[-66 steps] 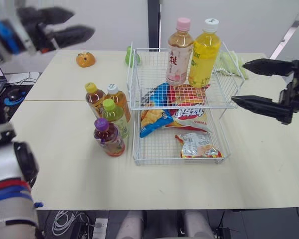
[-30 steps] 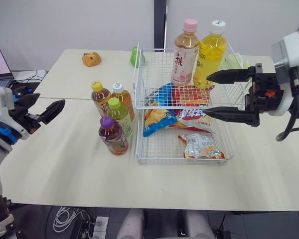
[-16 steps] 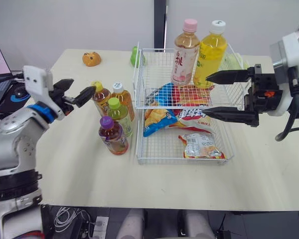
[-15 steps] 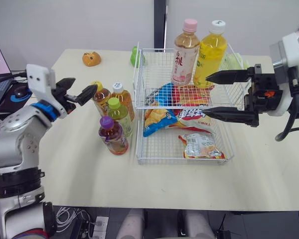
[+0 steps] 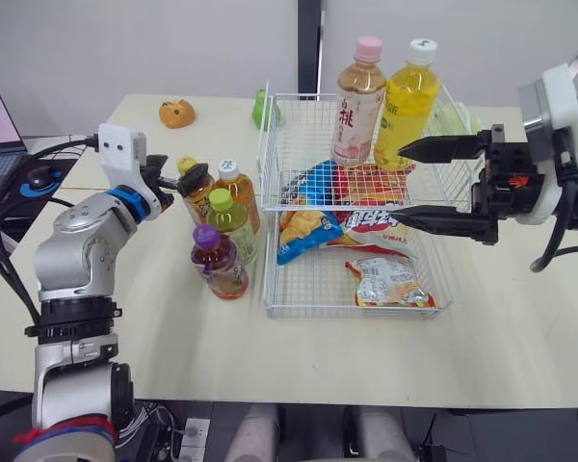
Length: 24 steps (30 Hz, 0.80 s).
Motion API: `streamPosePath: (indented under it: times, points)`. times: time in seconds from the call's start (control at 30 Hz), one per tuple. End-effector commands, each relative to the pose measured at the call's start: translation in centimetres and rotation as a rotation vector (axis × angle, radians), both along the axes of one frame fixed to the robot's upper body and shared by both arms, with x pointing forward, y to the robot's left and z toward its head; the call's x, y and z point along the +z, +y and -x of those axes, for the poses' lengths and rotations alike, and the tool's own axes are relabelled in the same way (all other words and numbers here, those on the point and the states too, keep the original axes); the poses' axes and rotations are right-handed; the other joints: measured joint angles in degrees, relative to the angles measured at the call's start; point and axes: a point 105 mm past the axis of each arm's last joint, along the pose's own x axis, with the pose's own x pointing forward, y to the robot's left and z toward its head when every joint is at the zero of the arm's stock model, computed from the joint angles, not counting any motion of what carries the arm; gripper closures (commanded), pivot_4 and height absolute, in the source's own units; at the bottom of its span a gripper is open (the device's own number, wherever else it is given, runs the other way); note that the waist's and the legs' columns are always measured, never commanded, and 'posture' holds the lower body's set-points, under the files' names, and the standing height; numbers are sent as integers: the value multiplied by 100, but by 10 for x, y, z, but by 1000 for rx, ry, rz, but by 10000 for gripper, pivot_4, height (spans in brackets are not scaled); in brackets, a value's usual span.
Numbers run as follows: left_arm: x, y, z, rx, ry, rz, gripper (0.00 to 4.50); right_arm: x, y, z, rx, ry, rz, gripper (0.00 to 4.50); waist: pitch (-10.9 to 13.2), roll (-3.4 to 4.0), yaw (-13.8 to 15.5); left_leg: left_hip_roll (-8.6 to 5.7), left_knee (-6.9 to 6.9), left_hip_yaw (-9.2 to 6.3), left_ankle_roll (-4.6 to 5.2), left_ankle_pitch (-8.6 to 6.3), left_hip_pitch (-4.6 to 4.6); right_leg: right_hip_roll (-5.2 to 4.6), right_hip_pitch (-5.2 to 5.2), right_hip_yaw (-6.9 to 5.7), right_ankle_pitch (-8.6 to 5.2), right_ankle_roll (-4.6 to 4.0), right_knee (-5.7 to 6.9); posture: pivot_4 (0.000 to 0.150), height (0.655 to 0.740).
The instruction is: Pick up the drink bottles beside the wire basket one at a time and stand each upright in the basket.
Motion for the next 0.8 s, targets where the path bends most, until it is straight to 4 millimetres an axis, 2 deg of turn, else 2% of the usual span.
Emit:
streamPosePath:
  times: [0.03,0.13,0.37,0.53,0.73,0.8]
  points:
    - [14,-3,-2,-12,-52,-11,2044,11,1,8,8,-58,-13,0,0,0,-3,0,0,0,0,0,0,0,0,0,0,0,0,1500,7400]
    - [12,-4,-5,-13,-46,-5,8423,11,2,8,8,-57,-14,0,0,0,-14,1,-1,-4,0,0,0,0,-1,0,0,0,0,1500,7400]
    - [5,-5,-4,-32,-28,-11,30191,11,1,7,4,-56,-18,0,0,0,-15,1,0,-8,0,0,0,0,0,0,0,0,0,1500,7400]
    - [13,5,6,-28,-60,-33,31085,12,-2,6,-12,-64,-16,0,0,0,-37,1,-1,-10,0,0,0,0,-1,1,0,0,0,1500,7400]
    - [41,27,27,-4,-105,-94,31085,17,-11,6,-54,-93,-18,0,1,0,-136,4,-6,-13,0,0,-1,1,-5,1,0,0,-1,1500,7400]
    - [79,38,39,-18,-155,-128,31085,23,-17,8,-64,-145,-27,0,5,-7,-133,5,-6,-15,0,0,-1,3,-6,0,0,0,0,1500,7400]
